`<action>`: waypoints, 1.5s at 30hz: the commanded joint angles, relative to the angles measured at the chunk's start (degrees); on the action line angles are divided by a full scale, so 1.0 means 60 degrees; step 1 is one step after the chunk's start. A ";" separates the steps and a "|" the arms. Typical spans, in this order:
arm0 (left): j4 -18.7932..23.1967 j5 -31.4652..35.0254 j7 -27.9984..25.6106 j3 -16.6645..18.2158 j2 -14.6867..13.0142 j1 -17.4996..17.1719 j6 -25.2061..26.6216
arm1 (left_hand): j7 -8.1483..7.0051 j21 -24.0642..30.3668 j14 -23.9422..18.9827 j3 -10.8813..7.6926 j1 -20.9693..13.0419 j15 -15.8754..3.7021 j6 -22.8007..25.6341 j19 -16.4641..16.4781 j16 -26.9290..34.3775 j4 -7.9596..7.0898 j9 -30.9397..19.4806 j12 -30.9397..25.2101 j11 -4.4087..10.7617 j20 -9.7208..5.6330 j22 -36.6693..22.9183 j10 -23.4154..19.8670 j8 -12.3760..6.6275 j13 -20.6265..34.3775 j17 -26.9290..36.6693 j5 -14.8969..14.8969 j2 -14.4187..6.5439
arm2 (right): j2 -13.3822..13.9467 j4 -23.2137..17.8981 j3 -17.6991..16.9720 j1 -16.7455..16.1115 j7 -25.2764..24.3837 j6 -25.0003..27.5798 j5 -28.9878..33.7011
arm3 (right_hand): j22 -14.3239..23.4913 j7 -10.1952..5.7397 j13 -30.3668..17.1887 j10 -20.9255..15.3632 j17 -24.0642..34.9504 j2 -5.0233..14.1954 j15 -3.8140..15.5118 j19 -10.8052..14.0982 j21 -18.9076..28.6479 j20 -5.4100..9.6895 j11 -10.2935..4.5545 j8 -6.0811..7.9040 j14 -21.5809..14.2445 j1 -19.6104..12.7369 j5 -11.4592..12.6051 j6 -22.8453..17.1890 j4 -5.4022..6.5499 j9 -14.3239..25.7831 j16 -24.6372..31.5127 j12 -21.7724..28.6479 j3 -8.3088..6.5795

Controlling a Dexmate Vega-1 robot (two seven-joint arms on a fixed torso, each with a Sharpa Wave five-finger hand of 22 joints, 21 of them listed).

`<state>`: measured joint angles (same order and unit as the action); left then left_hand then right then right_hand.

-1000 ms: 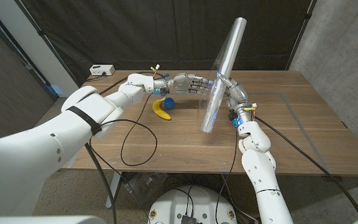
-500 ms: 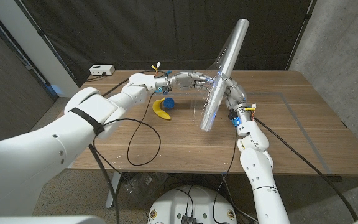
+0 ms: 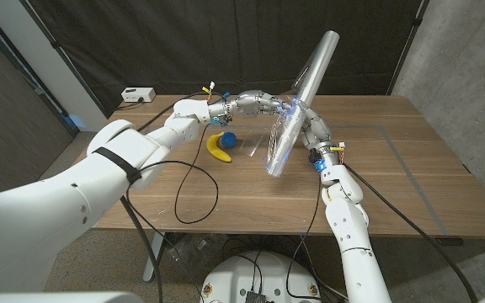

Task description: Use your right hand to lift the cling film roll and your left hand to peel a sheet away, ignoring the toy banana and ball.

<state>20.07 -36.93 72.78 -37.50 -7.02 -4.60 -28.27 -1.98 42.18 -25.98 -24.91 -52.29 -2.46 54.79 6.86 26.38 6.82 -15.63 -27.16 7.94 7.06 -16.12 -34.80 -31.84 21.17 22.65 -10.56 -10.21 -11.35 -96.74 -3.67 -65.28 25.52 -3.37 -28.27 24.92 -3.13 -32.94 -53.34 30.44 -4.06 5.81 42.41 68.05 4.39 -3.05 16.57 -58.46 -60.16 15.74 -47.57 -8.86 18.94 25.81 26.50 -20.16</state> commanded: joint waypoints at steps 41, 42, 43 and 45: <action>0.2860 0.0172 -0.0612 -0.0113 -0.1103 -0.0837 -0.0670 | 0.0561 0.0965 0.0032 -0.0248 -0.0854 -0.0711 0.0382 -0.0134 0.0359 0.0191 -0.0326 -0.1082 0.0019 -0.0333 -0.0315 0.0008 -0.0602 0.1094 0.1463 0.0070 0.0188 | -0.0404 0.1399 -0.1200 0.1021 0.2372 0.2101 -0.0372 | -0.2538 0.1058 0.2401 0.3440 -0.1986 0.0069 -0.1305 -0.0564 -0.3838 -0.1681 0.1699 -0.0830 0.3147 0.7205 -0.0979 0.4526 0.2376 -0.1090 -0.2186 -0.2151 0.0002; 0.3209 0.0214 -0.0847 -0.0074 -0.1219 -0.0976 -0.0571 | 0.0564 0.0986 0.0004 -0.0253 -0.0870 -0.0730 0.0420 -0.0120 0.0363 0.0203 -0.0338 -0.1109 0.0061 -0.0360 -0.0316 -0.0022 -0.0628 0.1108 0.1472 0.0065 0.0207 | -0.0450 0.1360 -0.1232 0.0998 0.2321 0.2155 -0.0390 | -0.2543 0.1124 0.2414 0.3581 -0.2004 -0.0032 -0.1344 -0.0566 -0.3911 -0.1806 0.1743 -0.0871 0.3210 0.7360 -0.0984 0.4653 0.2414 -0.1093 -0.2217 -0.2196 0.0104; 0.3485 0.0237 -0.1021 -0.0029 -0.1303 -0.1091 -0.0481 | 0.0591 0.1004 -0.0026 -0.0262 -0.0894 -0.0742 0.0445 -0.0121 0.0373 0.0220 -0.0352 -0.1137 0.0082 -0.0380 -0.0318 -0.0051 -0.0650 0.1124 0.1488 0.0058 0.0218 | -0.0480 0.1373 -0.1265 0.0997 0.2344 0.2177 -0.0424 | -0.2545 0.1153 0.2421 0.3647 -0.2011 -0.0074 -0.1365 -0.0543 -0.3934 -0.1823 0.1795 -0.0887 0.3233 0.7422 -0.0984 0.4707 0.2429 -0.1095 -0.2228 -0.2219 0.0145; 0.4053 0.0259 -0.1401 0.0092 -0.1455 -0.1362 -0.0327 | 0.0652 0.1062 -0.0095 -0.0278 -0.0944 -0.0795 0.0467 -0.0097 0.0402 0.0245 -0.0391 -0.1202 0.0164 -0.0409 -0.0322 -0.0103 -0.0693 0.1166 0.1538 0.0039 0.0236 | -0.0534 0.1422 -0.1329 0.0996 0.2417 0.2169 -0.0477 | -0.2557 0.1192 0.2446 0.3755 -0.2042 -0.0241 -0.1487 -0.0546 -0.4055 -0.2040 0.1819 -0.0888 0.3364 0.7664 -0.0972 0.4763 0.2490 -0.1101 -0.2285 -0.2243 0.0305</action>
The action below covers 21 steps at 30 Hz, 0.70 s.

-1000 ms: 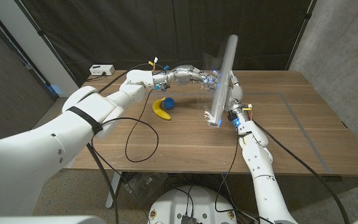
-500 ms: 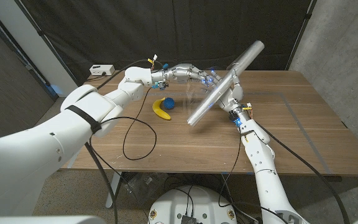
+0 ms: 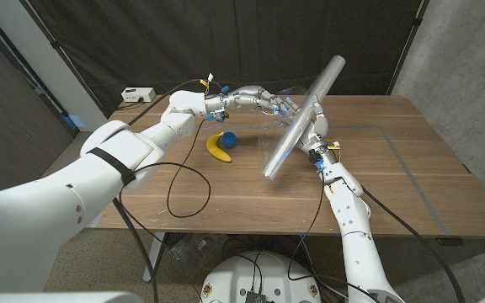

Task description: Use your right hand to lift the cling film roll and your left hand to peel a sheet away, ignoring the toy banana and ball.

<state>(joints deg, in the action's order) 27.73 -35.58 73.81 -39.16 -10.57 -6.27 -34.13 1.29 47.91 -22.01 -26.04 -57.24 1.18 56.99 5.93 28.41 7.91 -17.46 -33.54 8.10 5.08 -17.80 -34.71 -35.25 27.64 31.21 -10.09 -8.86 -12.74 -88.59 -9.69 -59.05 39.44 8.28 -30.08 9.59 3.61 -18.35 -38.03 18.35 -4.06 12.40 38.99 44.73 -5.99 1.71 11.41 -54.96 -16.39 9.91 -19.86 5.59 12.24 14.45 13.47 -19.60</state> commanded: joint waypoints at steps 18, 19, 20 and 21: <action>0.5183 0.0553 -0.2853 0.1055 -0.1483 -0.2072 0.1341 | 0.0298 0.0445 -0.0899 -0.0119 -0.0323 -0.1535 0.0177 0.0125 0.0140 0.0113 -0.0305 -0.0417 0.0233 -0.0219 -0.0082 -0.0182 -0.0323 0.0317 0.0394 -0.0113 0.0077 | -0.0587 0.0047 -0.0710 -0.0111 0.0119 0.0466 -0.0244 | -0.0023 0.0055 0.0102 0.1290 -0.0121 -0.0623 -0.2741 0.0149 -0.0526 -0.0561 0.1238 0.0003 0.2789 0.1108 0.0080 0.0218 0.0280 -0.0007 -0.0382 -0.0051 0.0675; 0.5265 0.0578 -0.2884 0.1080 -0.1496 -0.2097 0.1363 | 0.0316 0.0460 -0.0906 -0.0126 -0.0325 -0.1536 0.0176 0.0116 0.0128 0.0110 -0.0317 -0.0429 0.0234 -0.0214 -0.0084 -0.0178 -0.0331 0.0330 0.0394 -0.0116 0.0081 | -0.0619 0.0019 -0.0728 -0.0126 0.0082 0.0490 -0.0255 | -0.0023 0.0055 0.0104 0.1282 -0.0123 -0.0631 -0.2742 0.0153 -0.0532 -0.0561 0.1238 0.0003 0.2795 0.1122 0.0082 0.0220 0.0283 -0.0007 -0.0385 -0.0047 0.0685; 0.5343 0.0611 -0.2919 0.1104 -0.1506 -0.2119 0.1367 | 0.0314 0.0477 -0.0915 -0.0132 -0.0327 -0.1530 0.0172 0.0113 0.0119 0.0106 -0.0329 -0.0445 0.0219 -0.0222 -0.0086 -0.0184 -0.0337 0.0342 0.0396 -0.0119 0.0084 | -0.0627 0.0009 -0.0743 -0.0130 0.0077 0.0523 -0.0266 | -0.0023 0.0052 0.0108 0.1299 -0.0126 -0.0642 -0.2733 0.0158 -0.0543 -0.0560 0.1224 0.0004 0.2794 0.1146 0.0086 0.0219 0.0289 -0.0008 -0.0384 -0.0053 0.0700; 0.5446 0.0589 -0.2908 0.1135 -0.1504 -0.2133 0.1407 | 0.0314 0.0491 -0.0913 -0.0137 -0.0338 -0.1540 0.0175 0.0108 0.0113 0.0110 -0.0340 -0.0454 0.0212 -0.0224 -0.0088 -0.0173 -0.0346 0.0352 0.0404 -0.0122 0.0086 | -0.0651 -0.0004 -0.0763 -0.0146 0.0052 0.0531 -0.0271 | -0.0023 0.0047 0.0112 0.1297 -0.0130 -0.0654 -0.2737 0.0183 -0.0550 -0.0558 0.1234 0.0005 0.2793 0.1176 0.0090 0.0220 0.0296 -0.0009 -0.0384 -0.0050 0.0719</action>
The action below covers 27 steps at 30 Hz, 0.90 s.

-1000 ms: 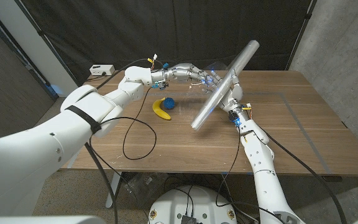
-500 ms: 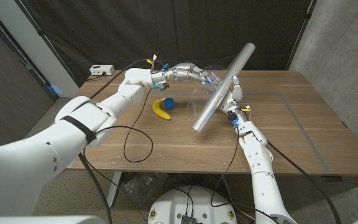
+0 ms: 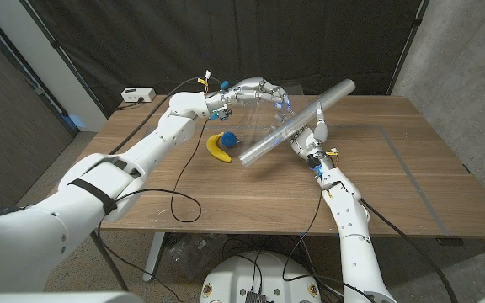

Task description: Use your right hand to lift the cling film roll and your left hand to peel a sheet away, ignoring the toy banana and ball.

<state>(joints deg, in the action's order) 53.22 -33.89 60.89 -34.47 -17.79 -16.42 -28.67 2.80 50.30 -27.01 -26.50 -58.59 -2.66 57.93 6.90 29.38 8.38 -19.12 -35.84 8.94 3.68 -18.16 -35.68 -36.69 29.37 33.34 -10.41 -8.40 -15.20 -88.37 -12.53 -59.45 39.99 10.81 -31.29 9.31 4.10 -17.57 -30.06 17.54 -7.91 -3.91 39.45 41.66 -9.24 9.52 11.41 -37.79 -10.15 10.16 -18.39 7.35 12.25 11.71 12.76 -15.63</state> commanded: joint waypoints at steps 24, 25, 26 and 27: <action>0.2463 0.0566 -0.0803 0.0755 -0.0351 -0.0586 0.0715 | 0.0085 0.0415 -0.0119 -0.0132 -0.0162 -0.0901 -0.0076 -0.0155 -0.0181 -0.0028 -0.0296 -0.0274 0.0079 0.0013 -0.0052 0.0099 -0.0218 0.0274 0.0193 -0.0080 0.0036 | -0.0367 0.0317 -0.0627 -0.0047 0.0177 0.0020 -0.0168 | 0.0026 -0.0150 0.0027 0.0004 -0.0058 -0.0056 -0.0022 0.0314 -0.0211 -0.0015 -0.0122 0.0030 -0.0060 0.0457 0.0118 -0.0046 0.0064 -0.0029 0.0064 0.0092 0.0248; 0.2497 0.0562 -0.0809 0.0776 -0.0348 -0.0598 0.0715 | 0.0095 0.0433 -0.0131 -0.0128 -0.0167 -0.0899 -0.0076 -0.0159 -0.0180 -0.0022 -0.0309 -0.0281 0.0114 0.0003 -0.0053 0.0109 -0.0225 0.0283 0.0203 -0.0079 0.0055 | -0.0366 0.0333 -0.0634 -0.0043 0.0199 0.0013 -0.0175 | 0.0026 -0.0147 0.0028 0.0007 -0.0060 -0.0051 -0.0020 0.0319 -0.0218 -0.0015 -0.0123 0.0030 -0.0063 0.0461 0.0120 -0.0046 0.0064 -0.0030 0.0065 0.0092 0.0250; 0.2523 0.0568 -0.0810 0.0791 -0.0349 -0.0603 0.0714 | 0.0097 0.0448 -0.0142 -0.0134 -0.0164 -0.0903 -0.0086 -0.0155 -0.0184 -0.0029 -0.0317 -0.0288 0.0108 0.0009 -0.0053 0.0114 -0.0226 0.0290 0.0206 -0.0079 0.0050 | -0.0365 0.0330 -0.0634 -0.0045 0.0190 0.0017 -0.0165 | 0.0027 -0.0147 0.0029 -0.0001 -0.0063 -0.0047 -0.0024 0.0320 -0.0226 -0.0013 -0.0120 0.0033 -0.0063 0.0465 0.0123 -0.0052 0.0064 -0.0031 0.0065 0.0097 0.0252; 0.2552 0.0576 -0.0821 0.0807 -0.0351 -0.0611 0.0718 | 0.0094 0.0456 -0.0145 -0.0137 -0.0165 -0.0901 -0.0085 -0.0165 -0.0191 -0.0029 -0.0322 -0.0299 0.0089 0.0004 -0.0053 0.0104 -0.0230 0.0295 0.0207 -0.0079 0.0053 | -0.0357 0.0342 -0.0636 -0.0040 0.0208 0.0027 -0.0170 | 0.0027 -0.0159 0.0033 -0.0003 -0.0066 -0.0039 -0.0019 0.0334 -0.0232 -0.0004 -0.0110 0.0031 -0.0060 0.0471 0.0126 -0.0045 0.0063 -0.0032 0.0064 0.0098 0.0254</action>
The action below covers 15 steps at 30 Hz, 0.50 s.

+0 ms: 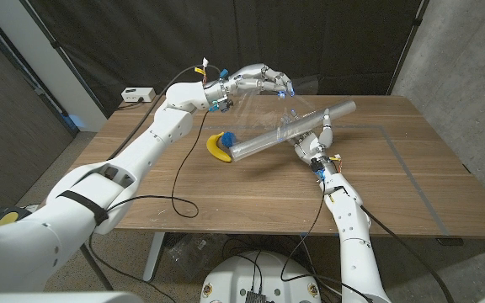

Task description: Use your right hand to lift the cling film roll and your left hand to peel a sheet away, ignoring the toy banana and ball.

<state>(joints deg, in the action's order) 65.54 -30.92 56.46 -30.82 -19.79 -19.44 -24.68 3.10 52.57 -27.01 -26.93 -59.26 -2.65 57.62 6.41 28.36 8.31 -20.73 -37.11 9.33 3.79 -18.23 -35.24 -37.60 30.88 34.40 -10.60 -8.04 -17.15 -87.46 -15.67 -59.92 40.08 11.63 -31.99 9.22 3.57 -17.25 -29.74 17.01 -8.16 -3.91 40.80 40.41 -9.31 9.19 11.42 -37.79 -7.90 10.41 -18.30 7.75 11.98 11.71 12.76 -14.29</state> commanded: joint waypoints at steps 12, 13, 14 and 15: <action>0.0748 -0.0036 -0.0124 0.0435 0.0007 -0.0286 0.0012 | 0.0008 0.0227 -0.0177 -0.0077 -0.0040 -0.0940 -0.0009 -0.0116 -0.0073 -0.0043 -0.0059 -0.0177 0.0069 -0.0052 -0.0040 0.0035 -0.0089 0.0113 0.0100 -0.0041 0.0026 | -0.0050 0.0242 -0.0119 0.0049 0.0293 -0.0182 -0.0050 | 0.0046 -0.0064 -0.0006 -0.0066 -0.0004 0.0049 -0.0008 0.0210 -0.0085 0.0053 -0.0041 0.0033 -0.0070 0.0133 0.0105 -0.0050 -0.0014 0.0003 0.0066 0.0117 0.0048; 0.0773 -0.0063 -0.0125 0.0467 0.0009 -0.0307 -0.0005 | 0.0004 0.0243 -0.0177 -0.0079 -0.0039 -0.0936 0.0003 -0.0117 -0.0081 -0.0045 -0.0049 -0.0184 0.0064 -0.0050 -0.0039 0.0029 -0.0088 0.0112 0.0105 -0.0041 0.0029 | -0.0058 0.0239 -0.0114 0.0045 0.0282 -0.0202 -0.0038 | 0.0046 -0.0060 -0.0006 -0.0072 -0.0006 0.0051 -0.0011 0.0212 -0.0089 0.0059 -0.0039 0.0033 -0.0069 0.0135 0.0106 -0.0052 -0.0015 0.0002 0.0066 0.0121 0.0049; 0.0807 -0.0083 -0.0163 0.0501 0.0015 -0.0339 -0.0009 | 0.0004 0.0250 -0.0176 -0.0080 -0.0030 -0.0938 -0.0002 -0.0124 -0.0089 -0.0053 -0.0048 -0.0186 0.0063 -0.0045 -0.0038 0.0024 -0.0085 0.0110 0.0105 -0.0040 0.0029 | -0.0056 0.0240 -0.0111 0.0044 0.0289 -0.0202 -0.0038 | 0.0046 -0.0065 -0.0005 -0.0066 -0.0007 0.0052 -0.0013 0.0214 -0.0094 0.0059 -0.0040 0.0034 -0.0067 0.0137 0.0107 -0.0051 -0.0016 0.0002 0.0065 0.0120 0.0050; 0.0833 -0.0093 -0.0190 0.0530 0.0019 -0.0364 -0.0021 | 0.0004 0.0268 -0.0182 -0.0081 -0.0021 -0.0938 0.0002 -0.0125 -0.0098 -0.0060 -0.0037 -0.0208 0.0106 -0.0045 -0.0037 -0.0008 -0.0080 0.0116 0.0109 -0.0040 0.0034 | -0.0062 0.0235 -0.0105 0.0039 0.0277 -0.0215 -0.0028 | 0.0046 -0.0070 -0.0004 -0.0063 -0.0010 0.0056 -0.0009 0.0223 -0.0102 0.0056 -0.0052 0.0033 -0.0074 0.0141 0.0109 -0.0049 -0.0017 0.0001 0.0068 0.0120 0.0053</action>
<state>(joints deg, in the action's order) 68.89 -30.64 55.87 -29.05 -19.84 -20.58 -24.38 3.09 53.68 -27.65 -27.15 -59.25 -2.67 57.62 6.10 27.93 8.06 -20.92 -37.94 9.23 3.48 -18.22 -34.95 -37.93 31.49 34.93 -10.58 -8.03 -17.36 -86.22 -16.30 -59.67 41.54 10.79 -32.32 9.21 3.58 -17.25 -29.74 17.02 -7.88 -3.90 41.43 39.93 -9.11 9.19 11.42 -37.79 -7.62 10.81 -18.30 7.59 11.99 11.71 13.21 -14.14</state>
